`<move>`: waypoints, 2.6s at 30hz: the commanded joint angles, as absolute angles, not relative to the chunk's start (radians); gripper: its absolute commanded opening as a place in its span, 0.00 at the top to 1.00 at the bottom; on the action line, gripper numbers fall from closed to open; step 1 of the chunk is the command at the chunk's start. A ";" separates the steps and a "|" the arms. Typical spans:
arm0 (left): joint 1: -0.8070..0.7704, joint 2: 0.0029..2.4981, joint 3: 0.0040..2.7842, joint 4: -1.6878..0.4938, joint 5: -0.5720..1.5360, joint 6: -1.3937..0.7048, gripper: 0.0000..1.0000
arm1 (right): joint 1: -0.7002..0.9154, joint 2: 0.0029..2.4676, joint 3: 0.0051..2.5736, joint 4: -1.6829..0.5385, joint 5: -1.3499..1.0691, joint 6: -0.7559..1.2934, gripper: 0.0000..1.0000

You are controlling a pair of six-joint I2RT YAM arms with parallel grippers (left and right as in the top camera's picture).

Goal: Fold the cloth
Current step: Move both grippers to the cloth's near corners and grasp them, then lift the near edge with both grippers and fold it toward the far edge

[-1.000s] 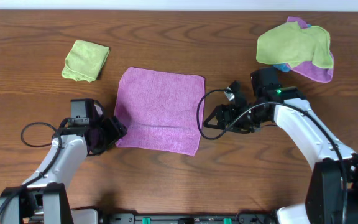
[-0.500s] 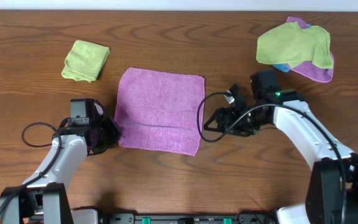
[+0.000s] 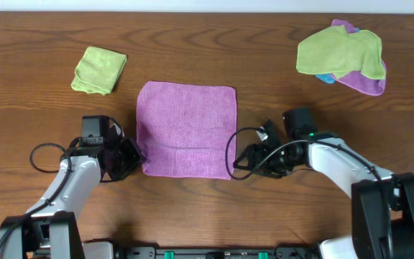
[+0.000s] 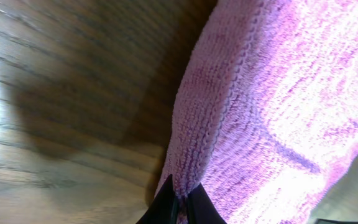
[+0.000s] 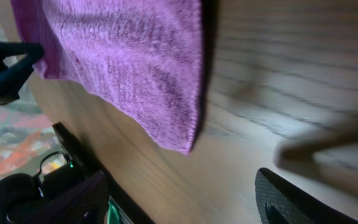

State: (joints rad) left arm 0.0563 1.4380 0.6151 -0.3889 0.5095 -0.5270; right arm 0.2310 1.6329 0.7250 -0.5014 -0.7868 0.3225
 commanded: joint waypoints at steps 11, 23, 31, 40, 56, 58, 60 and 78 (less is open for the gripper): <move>0.057 1.439 0.607 -0.396 0.598 -0.520 0.94 | 0.394 1.615 0.708 -0.421 -0.666 0.478 0.26; 0.057 1.439 0.607 -0.396 0.634 -0.520 0.94 | 0.395 1.628 0.677 -0.284 -0.616 0.527 0.35; 0.057 1.439 0.607 -0.395 0.648 -0.520 0.94 | 0.416 1.657 0.663 -0.241 -0.613 0.554 0.37; 0.057 1.439 0.607 -0.395 0.656 -0.520 0.94 | 0.457 1.700 0.663 -0.190 -0.587 0.578 0.64; 0.057 1.421 0.634 -0.486 0.757 -0.441 0.94 | 0.379 1.438 0.665 -0.414 -0.542 0.492 0.99; 0.057 1.403 0.634 -0.501 0.783 -0.442 0.94 | 0.379 1.399 0.665 -0.448 -0.538 0.492 0.98; 0.057 1.378 0.634 -0.517 0.790 -0.442 0.94 | 0.379 1.369 0.665 -0.472 -0.538 0.492 0.98; 0.057 1.282 0.634 -0.234 0.627 -0.704 0.94 | 0.379 1.312 0.665 -0.347 -0.273 0.488 0.99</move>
